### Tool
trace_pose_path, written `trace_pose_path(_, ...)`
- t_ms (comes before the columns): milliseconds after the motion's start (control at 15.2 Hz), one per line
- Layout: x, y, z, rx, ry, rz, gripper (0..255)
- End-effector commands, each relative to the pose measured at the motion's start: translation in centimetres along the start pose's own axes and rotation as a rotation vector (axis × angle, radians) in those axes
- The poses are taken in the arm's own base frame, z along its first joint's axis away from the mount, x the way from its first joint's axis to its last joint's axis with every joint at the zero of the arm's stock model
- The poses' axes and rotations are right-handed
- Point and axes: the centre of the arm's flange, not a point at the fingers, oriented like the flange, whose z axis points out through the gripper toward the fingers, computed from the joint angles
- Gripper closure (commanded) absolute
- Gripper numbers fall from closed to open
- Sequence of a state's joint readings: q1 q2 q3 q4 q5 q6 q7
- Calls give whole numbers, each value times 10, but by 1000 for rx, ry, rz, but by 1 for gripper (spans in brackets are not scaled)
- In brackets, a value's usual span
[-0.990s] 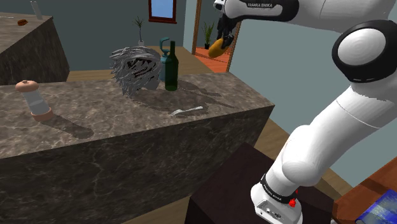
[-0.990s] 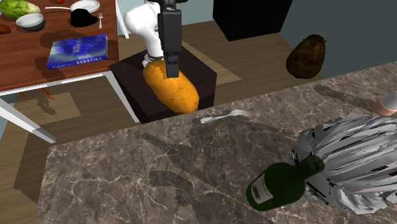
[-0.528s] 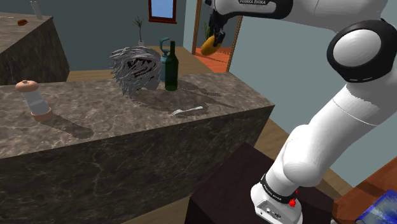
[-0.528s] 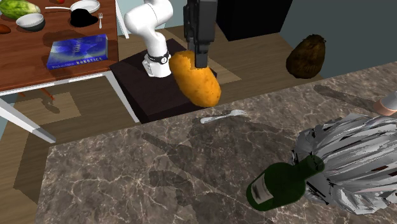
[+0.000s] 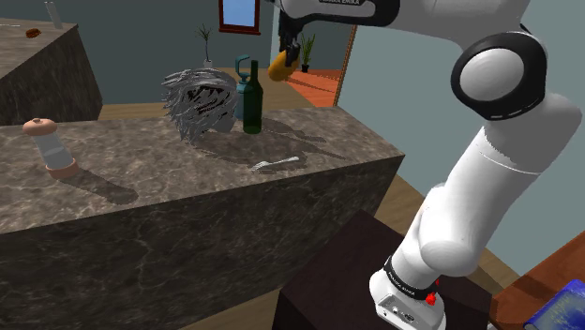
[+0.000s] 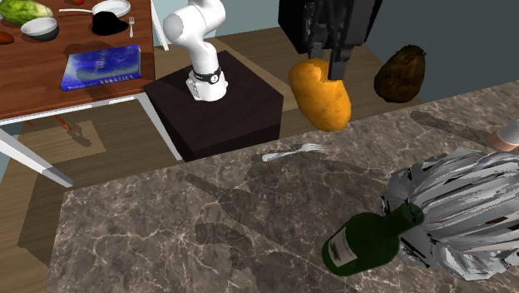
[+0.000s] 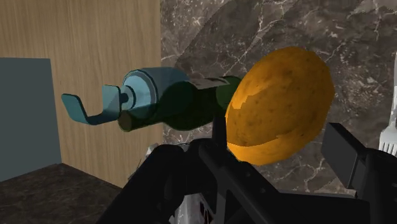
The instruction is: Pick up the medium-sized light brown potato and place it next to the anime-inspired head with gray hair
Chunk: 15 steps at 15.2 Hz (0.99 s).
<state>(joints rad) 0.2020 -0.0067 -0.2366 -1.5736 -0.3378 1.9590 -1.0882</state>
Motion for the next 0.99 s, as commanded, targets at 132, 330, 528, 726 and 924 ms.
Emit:
trace_pose_path(132, 53, 4, -7, 0, 0, 1, 255)
trace_pose_path(330, 96, 7, -11, 0, 0, 1, 255)
trace_pose_path(528, 98, 0, 2, 0, 0, 1, 255)
trace_pose_path(726, 100, -8, 16, 0, 0, 1, 255)
trace_pose_path(924, 102, -15, 30, 0, 0, 1, 255)
